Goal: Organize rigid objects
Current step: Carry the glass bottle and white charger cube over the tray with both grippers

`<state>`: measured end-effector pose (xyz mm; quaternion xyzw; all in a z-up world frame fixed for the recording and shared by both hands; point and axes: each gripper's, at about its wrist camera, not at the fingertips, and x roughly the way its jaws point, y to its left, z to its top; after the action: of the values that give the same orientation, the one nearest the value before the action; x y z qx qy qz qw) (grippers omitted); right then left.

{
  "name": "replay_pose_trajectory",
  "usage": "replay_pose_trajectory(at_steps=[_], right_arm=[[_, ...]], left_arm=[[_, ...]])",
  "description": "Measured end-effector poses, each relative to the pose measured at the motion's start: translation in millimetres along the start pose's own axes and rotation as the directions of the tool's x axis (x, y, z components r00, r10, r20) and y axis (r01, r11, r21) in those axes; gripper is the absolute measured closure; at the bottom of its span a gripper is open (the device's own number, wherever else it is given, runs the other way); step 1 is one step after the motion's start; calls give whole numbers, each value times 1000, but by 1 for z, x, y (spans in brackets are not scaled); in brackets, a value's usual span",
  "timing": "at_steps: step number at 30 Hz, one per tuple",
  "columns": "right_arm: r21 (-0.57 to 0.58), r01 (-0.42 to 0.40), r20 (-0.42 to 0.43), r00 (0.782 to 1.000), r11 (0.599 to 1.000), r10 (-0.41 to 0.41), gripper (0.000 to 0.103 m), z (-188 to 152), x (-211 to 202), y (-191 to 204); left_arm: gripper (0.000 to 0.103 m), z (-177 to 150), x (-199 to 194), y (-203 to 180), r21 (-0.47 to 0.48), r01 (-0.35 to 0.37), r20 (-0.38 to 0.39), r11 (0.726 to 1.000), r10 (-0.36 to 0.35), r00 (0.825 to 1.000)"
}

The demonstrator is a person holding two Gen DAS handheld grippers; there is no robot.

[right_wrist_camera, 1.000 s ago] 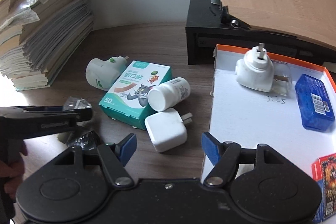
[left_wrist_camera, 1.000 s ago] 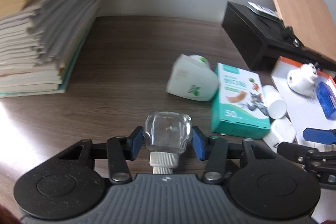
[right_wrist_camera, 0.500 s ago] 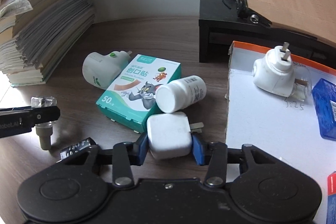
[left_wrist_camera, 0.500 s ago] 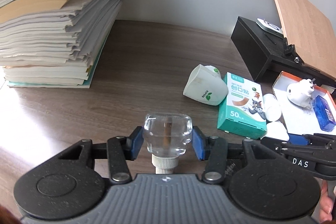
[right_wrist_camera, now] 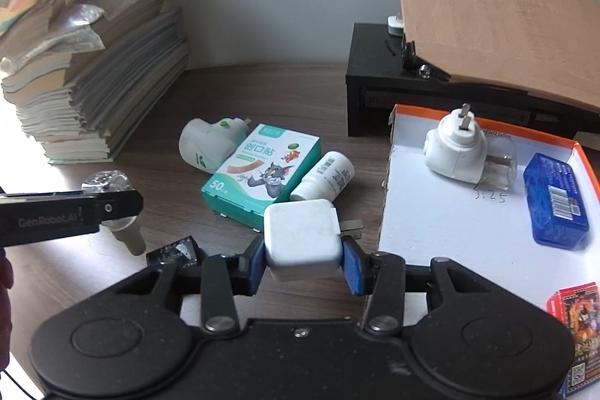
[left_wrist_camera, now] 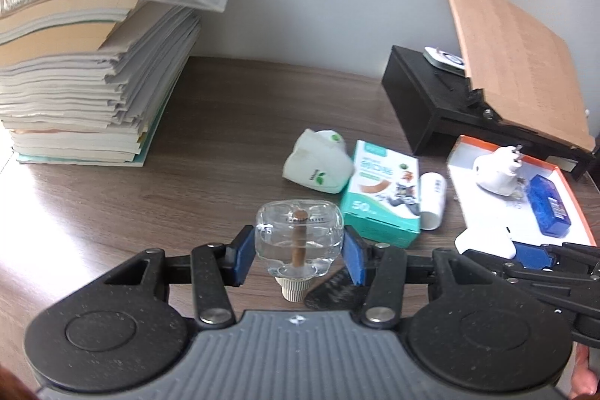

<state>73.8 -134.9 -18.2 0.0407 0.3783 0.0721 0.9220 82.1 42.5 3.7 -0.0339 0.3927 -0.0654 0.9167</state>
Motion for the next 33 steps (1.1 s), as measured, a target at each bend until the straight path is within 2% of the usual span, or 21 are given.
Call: replay_pose_trajectory(at_steps=[15, 33], right_arm=[[45, 23, 50, 998, 999, -25, 51, -19, -54, -43], [138, 101, 82, 990, 985, -113, 50, -47, -107, -113]], left_arm=[[53, -14, -21, -67, 39, 65, -3, 997, -65, 998], [53, -31, -33, -148, 136, 138, -15, 981, -137, 990]])
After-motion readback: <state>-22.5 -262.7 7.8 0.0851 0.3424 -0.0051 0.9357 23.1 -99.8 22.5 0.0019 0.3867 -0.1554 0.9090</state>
